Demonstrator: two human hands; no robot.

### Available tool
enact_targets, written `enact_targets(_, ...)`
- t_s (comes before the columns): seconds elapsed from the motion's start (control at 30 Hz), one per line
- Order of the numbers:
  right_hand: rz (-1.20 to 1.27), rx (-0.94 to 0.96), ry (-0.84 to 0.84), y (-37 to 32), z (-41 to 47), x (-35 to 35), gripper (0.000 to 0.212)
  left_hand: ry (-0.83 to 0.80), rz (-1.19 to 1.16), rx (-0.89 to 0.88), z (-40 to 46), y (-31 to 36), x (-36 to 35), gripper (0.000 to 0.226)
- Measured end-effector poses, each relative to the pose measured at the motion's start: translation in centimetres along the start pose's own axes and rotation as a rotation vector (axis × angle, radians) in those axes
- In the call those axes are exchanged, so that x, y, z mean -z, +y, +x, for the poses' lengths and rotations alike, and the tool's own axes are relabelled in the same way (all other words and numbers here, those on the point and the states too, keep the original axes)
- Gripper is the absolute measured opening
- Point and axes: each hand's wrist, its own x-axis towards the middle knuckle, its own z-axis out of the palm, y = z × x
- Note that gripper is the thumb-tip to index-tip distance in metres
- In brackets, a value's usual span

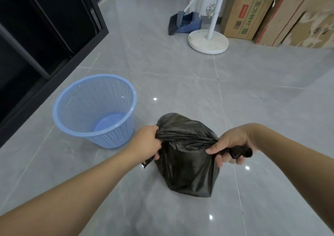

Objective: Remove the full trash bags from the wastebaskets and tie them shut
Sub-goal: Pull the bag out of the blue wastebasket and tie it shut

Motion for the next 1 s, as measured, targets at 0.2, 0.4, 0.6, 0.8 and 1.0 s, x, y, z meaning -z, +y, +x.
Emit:
enact_targets(0.2, 0.562, 0.62, -0.348, 4.1, 3.3, -1.4, 0.033, 0.111, 0.126, 0.099, -0.7, -0.6, -2.0, 0.008)
enact_targets(0.4, 1.343, 1.168, -0.436, 1.4, 6.8, -5.4, 0.042, 0.15, -0.11, 0.132, -1.0, 0.1, -4.5, 0.018)
enact_targets(0.6, 1.466, 1.299, -0.158, -1.4, 7.9, -6.1, 0.046, 0.026, 0.493, -0.084, -1.0, 0.2, -4.7, 0.015)
enact_targets(0.8, 1.4, 1.256, 0.048, -2.4, 8.3, -5.7, 0.029, -0.131, 0.823, -0.221, -1.3, 2.1, -3.2, 0.016)
enact_targets(1.0, 1.299, 1.239, 0.116, -3.8, 9.0, -6.4, 0.041, -0.067, 1.014, -0.317, -1.4, 3.4, -1.2, 0.012)
